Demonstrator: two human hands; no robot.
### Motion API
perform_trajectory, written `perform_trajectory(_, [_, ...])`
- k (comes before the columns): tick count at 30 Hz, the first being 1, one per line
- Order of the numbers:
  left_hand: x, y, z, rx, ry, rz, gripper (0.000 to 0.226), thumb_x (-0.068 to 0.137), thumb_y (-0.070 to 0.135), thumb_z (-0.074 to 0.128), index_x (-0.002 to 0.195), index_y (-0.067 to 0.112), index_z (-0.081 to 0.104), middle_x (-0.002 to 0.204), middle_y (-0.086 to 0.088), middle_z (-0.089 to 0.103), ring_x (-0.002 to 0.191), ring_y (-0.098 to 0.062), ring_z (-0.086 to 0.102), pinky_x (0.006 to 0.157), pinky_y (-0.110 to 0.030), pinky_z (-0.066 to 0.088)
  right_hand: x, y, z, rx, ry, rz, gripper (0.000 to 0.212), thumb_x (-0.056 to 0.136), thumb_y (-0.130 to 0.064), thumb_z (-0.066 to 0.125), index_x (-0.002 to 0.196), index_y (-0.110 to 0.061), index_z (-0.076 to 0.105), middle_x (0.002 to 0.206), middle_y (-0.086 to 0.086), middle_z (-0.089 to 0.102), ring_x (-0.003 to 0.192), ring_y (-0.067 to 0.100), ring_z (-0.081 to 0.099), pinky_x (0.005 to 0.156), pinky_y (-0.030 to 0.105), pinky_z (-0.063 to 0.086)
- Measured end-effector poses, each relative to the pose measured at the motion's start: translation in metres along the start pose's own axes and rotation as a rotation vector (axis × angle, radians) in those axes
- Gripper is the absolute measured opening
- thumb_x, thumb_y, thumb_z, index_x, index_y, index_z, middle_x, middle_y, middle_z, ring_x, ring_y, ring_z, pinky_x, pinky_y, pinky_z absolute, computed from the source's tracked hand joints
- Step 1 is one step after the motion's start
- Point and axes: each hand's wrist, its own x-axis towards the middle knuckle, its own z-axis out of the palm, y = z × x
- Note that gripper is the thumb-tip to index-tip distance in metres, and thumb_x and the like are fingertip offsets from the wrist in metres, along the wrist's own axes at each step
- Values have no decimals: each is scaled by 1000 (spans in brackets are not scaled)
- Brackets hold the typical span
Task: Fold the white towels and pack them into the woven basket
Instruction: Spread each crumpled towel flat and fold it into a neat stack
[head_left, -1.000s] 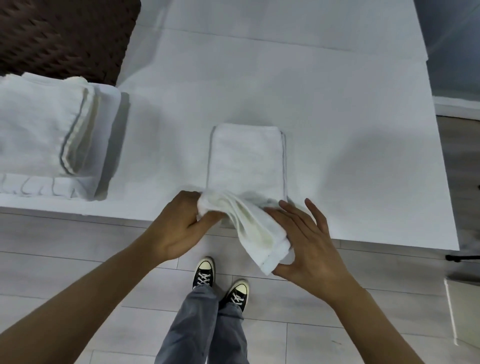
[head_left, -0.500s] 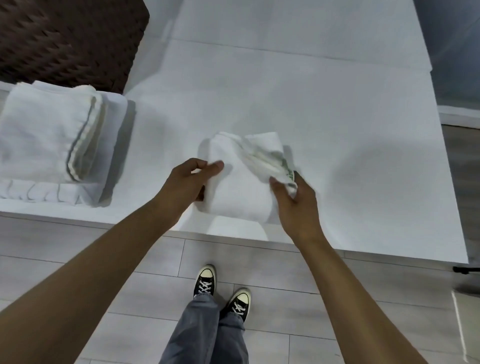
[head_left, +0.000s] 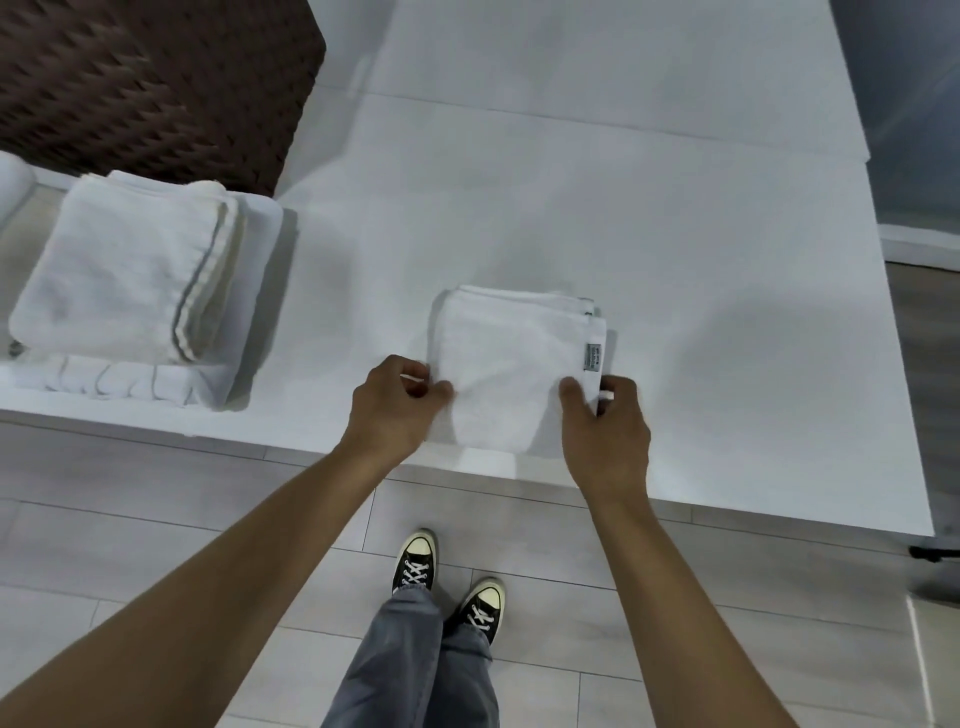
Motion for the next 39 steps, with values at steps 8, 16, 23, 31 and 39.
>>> perform_trajectory(8, [-41,6,-2,-224,-160,-253,6,91,21,70,86,18,68,93,-2,66,89,-21,61,78,-37,54,-18,-2,-20,313,-231,475,57,78,-60,74,107,-12,67,108,7,70,101,29,68,96,47,55])
perform_trajectory(16, [-113,6,-31,-265,-243,-185,19,92,12,68,110,19,65,98,-6,73,85,-21,66,71,-33,52,-82,-5,-57,262,-165,272,37,92,-41,69,82,-6,64,79,17,62,78,19,51,70,32,38])
perform_trajectory(23, [-159,12,-75,-317,-181,-144,25,92,9,65,116,16,64,104,-12,73,95,-32,70,74,-38,53,-129,-44,-70,235,-241,159,44,98,-39,62,102,5,64,90,25,64,80,29,61,70,31,40])
perform_trajectory(31, [-177,20,-150,-428,-55,-95,23,92,10,64,112,20,65,102,-10,74,83,-20,67,66,-31,52,-154,-127,-39,236,-373,12,21,98,-45,60,92,-28,70,102,-8,72,95,13,65,82,34,49])
perform_trajectory(39, [-150,-3,-251,-448,58,-74,23,87,17,66,109,23,68,101,-6,74,95,-27,70,66,-31,53,-178,-204,50,221,-409,-51,27,100,-45,56,89,-24,68,93,-7,68,84,11,62,70,29,47])
